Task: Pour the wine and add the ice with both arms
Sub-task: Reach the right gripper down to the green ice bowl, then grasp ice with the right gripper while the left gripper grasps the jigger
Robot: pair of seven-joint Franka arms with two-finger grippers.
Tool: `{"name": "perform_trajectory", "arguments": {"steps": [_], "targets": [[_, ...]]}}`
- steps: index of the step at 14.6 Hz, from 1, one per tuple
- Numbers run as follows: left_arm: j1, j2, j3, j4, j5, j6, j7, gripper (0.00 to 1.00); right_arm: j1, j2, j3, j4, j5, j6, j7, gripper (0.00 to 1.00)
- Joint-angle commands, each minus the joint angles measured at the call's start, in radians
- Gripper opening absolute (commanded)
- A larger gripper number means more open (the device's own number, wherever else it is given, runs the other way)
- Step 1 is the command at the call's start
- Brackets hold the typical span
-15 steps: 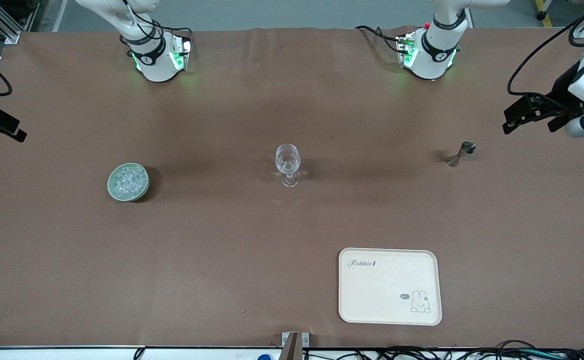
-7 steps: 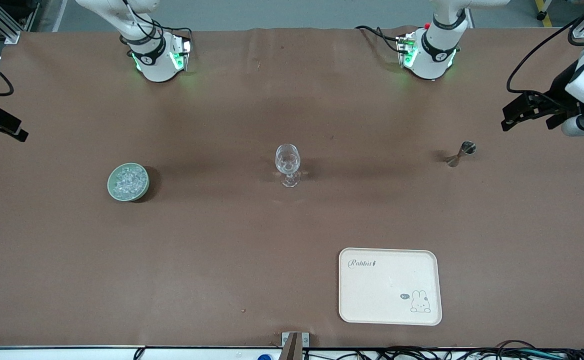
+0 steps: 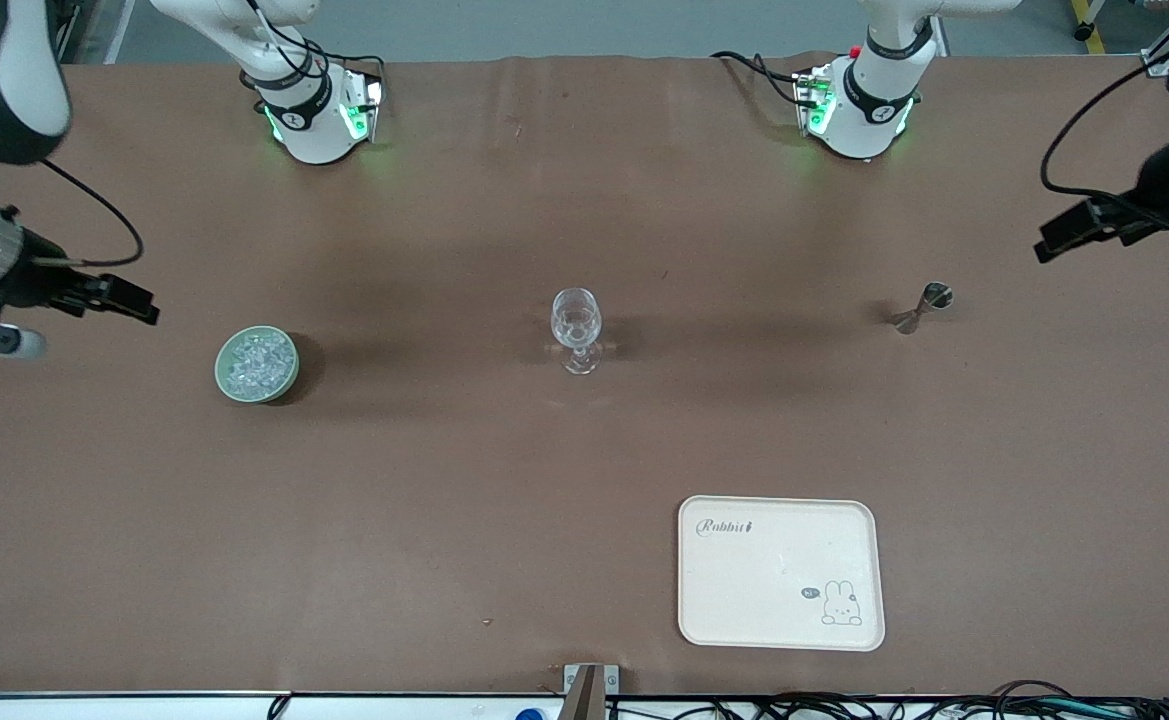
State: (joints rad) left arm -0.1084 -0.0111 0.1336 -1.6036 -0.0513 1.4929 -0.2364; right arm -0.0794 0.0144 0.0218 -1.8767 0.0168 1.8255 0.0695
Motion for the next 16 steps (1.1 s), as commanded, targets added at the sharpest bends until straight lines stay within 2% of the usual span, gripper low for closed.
{"name": "perform_trajectory", "arguments": {"steps": [1,4,7,9,11,13,16], "targets": [[-0.011,0.069,0.142,0.007,-0.122,-0.006,-0.017,1.0,-0.002,-0.031,0.003,-0.186,0.0,0.171,0.0,1.0],[-0.008,0.16,0.256,-0.021,-0.225,-0.006,-0.04,1.0,0.003,-0.031,0.004,-0.349,-0.006,0.381,0.0,1.0],[-0.002,0.276,0.389,-0.027,-0.39,-0.008,-0.055,1.0,0.012,-0.004,0.004,-0.446,-0.021,0.529,-0.002,1.0],[-0.008,0.33,0.461,-0.056,-0.471,-0.022,-0.09,1.0,0.012,0.033,0.004,-0.464,-0.024,0.567,-0.002,0.99],[-0.01,0.41,0.501,-0.082,-0.56,-0.039,-0.113,1.0,0.013,0.067,0.004,-0.489,-0.037,0.619,-0.002,0.95],[0.004,0.48,0.537,-0.084,-0.625,-0.069,-0.124,1.0,0.013,0.085,0.003,-0.515,-0.038,0.67,-0.002,0.88],[0.006,0.594,0.615,-0.085,-0.732,-0.189,-0.123,1.0,0.009,0.136,0.001,-0.519,-0.038,0.73,-0.002,0.78]]}}
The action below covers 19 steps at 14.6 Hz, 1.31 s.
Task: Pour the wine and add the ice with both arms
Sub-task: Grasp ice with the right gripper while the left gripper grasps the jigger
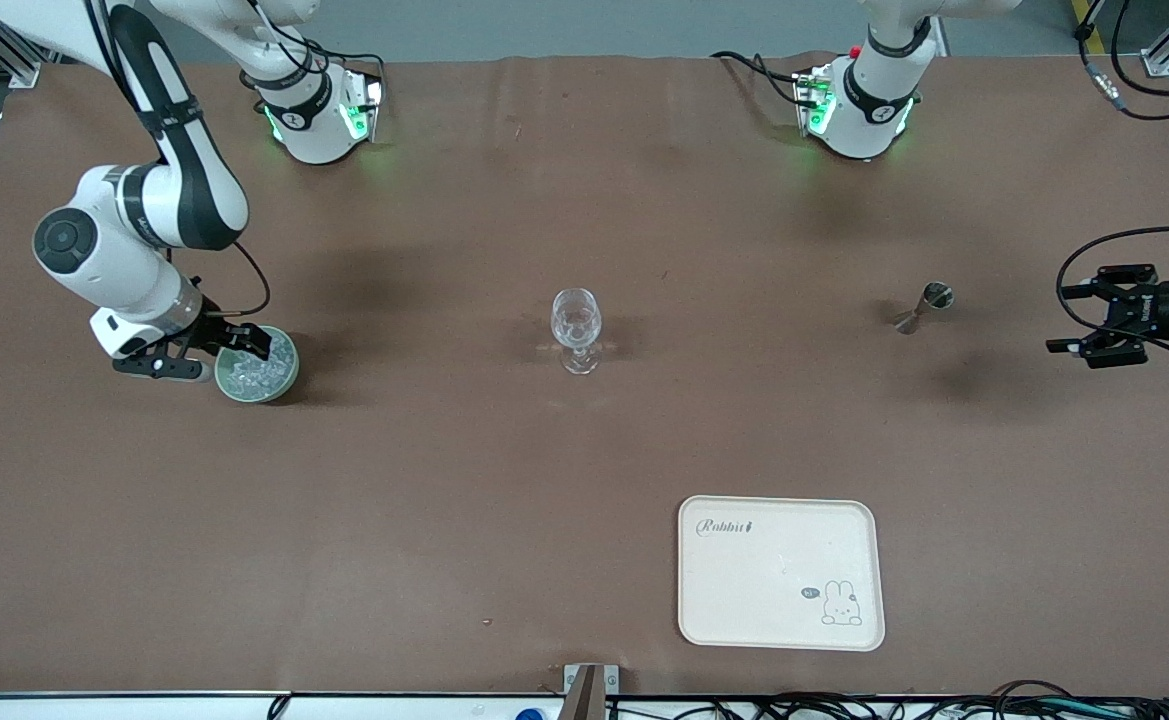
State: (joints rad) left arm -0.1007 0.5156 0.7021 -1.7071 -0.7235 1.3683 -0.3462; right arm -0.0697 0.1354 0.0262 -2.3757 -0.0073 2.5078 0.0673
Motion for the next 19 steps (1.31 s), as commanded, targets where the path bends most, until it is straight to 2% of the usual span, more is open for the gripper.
{"name": "perform_trajectory", "arguments": {"steps": [1,7,10,14,16,19], "targets": [[-0.002,0.096,0.053,0.014,-0.071,-0.069,-0.014,1.0,0.001,0.029,-0.003,-0.025,-0.014,0.06,0.0,0.74],[0.021,0.199,0.053,-0.123,-0.175,-0.075,0.05,1.0,-0.002,0.058,-0.008,-0.026,-0.019,0.063,0.0,0.63],[0.024,0.256,0.053,-0.153,-0.237,-0.086,0.088,0.99,-0.005,0.081,-0.009,-0.026,-0.02,0.098,0.0,0.63],[0.01,0.276,0.042,-0.22,-0.301,-0.087,0.139,0.99,-0.005,0.089,-0.009,-0.026,-0.02,0.094,0.0,0.62],[0.013,0.279,0.013,-0.244,-0.338,-0.087,0.139,0.99,-0.005,0.089,-0.009,-0.026,-0.02,0.076,0.0,0.6],[0.007,0.282,0.002,-0.276,-0.387,-0.089,0.144,0.97,-0.007,0.089,-0.009,-0.023,-0.02,0.072,0.0,0.47]]}}
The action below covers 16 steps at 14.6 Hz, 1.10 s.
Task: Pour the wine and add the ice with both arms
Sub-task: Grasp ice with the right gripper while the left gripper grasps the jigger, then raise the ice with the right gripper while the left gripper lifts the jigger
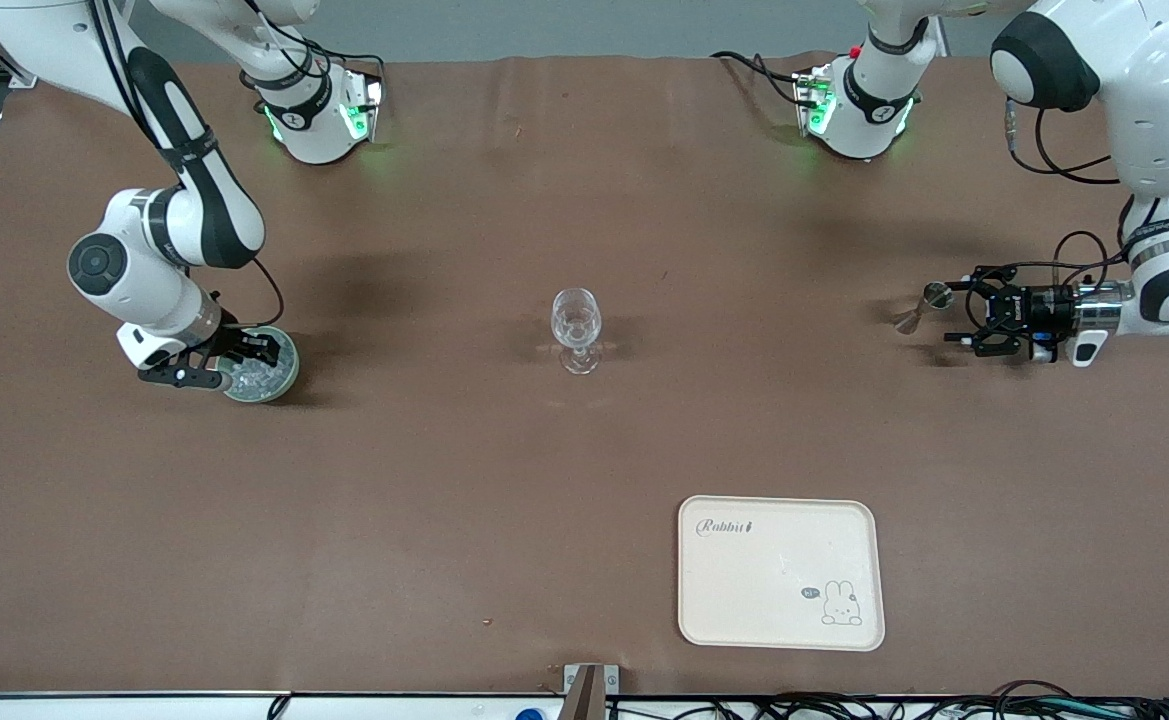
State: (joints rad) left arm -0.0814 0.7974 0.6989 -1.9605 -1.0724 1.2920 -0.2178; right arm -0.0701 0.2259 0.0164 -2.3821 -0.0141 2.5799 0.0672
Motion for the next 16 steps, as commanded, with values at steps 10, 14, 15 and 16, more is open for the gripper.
{"name": "perform_trajectory", "arguments": {"steps": [10,14,15,16], "targets": [[-0.003,0.04,-0.013,-0.075,-0.084,-0.013,0.12,0.72,-0.013,0.0,-0.001,-0.006,-0.012,0.005,0.006,0.21],[0.003,0.034,-0.013,-0.075,-0.084,-0.022,0.136,0.46,-0.011,-0.002,0.0,0.012,-0.011,-0.003,0.019,0.12],[0.003,0.037,-0.013,-0.075,-0.086,-0.034,0.138,0.33,-0.011,-0.002,0.0,0.015,-0.01,-0.012,0.019,0.09],[0.015,0.036,-0.012,-0.086,-0.098,-0.036,0.138,0.19,-0.011,-0.002,0.002,0.032,-0.007,-0.044,0.02,0.07]]}}
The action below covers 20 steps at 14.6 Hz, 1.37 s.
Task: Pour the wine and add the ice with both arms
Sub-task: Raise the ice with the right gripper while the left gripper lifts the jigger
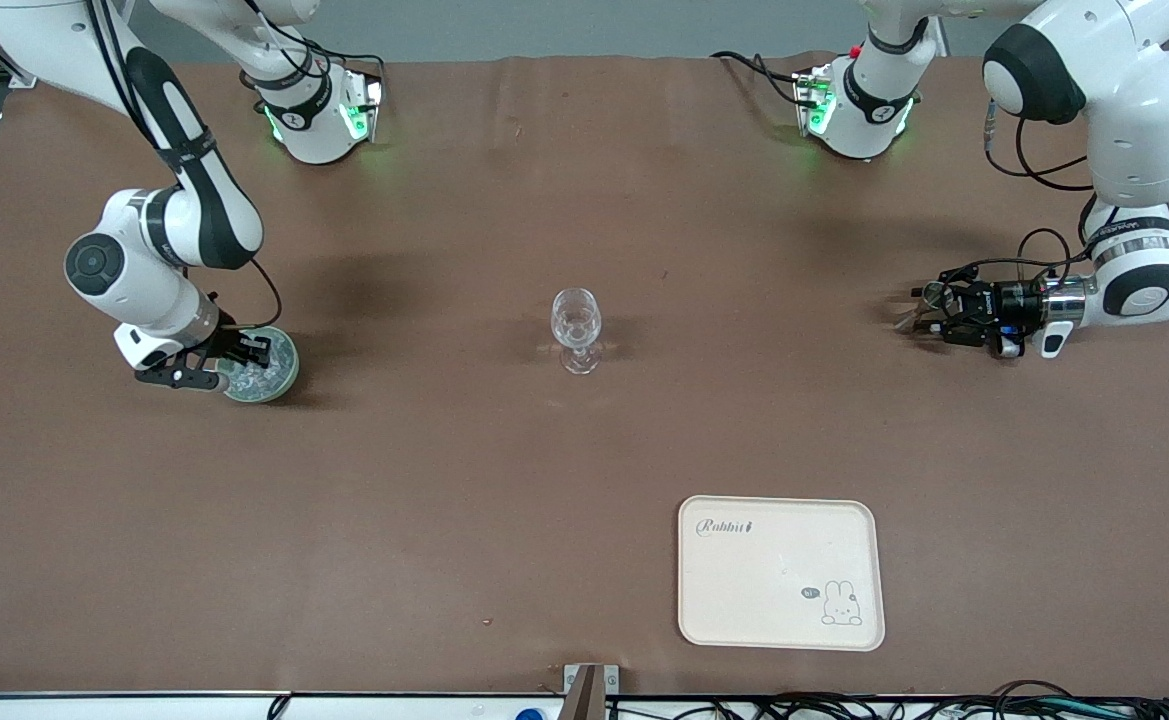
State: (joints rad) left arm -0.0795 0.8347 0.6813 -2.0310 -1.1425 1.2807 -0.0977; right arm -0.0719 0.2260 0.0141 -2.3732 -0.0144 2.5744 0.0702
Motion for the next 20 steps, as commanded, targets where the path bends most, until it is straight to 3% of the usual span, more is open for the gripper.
{"name": "perform_trajectory", "arguments": {"steps": [1,5,8,12,16,20], "targets": [[0.039,-0.003,0.006,-0.023,-0.039,-0.026,0.018,0.08,-0.009,-0.004,0.004,0.044,-0.003,-0.089,0.022,0.05],[0.052,-0.011,0.007,-0.034,-0.039,-0.064,-0.001,0.0,-0.005,-0.014,0.004,0.202,-0.001,-0.327,0.059,0.0],[0.04,-0.06,0.003,-0.025,-0.042,-0.089,-0.008,0.0,-0.011,-0.017,0.004,0.352,-0.001,-0.514,0.059,0.0],[0.041,-0.181,-0.123,-0.014,-0.048,-0.026,-0.136,0.0,-0.032,-0.056,0.003,0.592,-0.003,-0.788,0.042,0.0],[0.049,-0.382,-0.354,-0.02,-0.043,0.187,-0.448,0.0,-0.061,-0.062,0.001,0.868,-0.004,-1.02,0.014,0.0],[0.05,-0.462,-0.527,-0.02,-0.043,0.255,-0.516,0.0,-0.091,-0.154,0.006,0.922,0.007,-1.083,0.005,0.0]]}}
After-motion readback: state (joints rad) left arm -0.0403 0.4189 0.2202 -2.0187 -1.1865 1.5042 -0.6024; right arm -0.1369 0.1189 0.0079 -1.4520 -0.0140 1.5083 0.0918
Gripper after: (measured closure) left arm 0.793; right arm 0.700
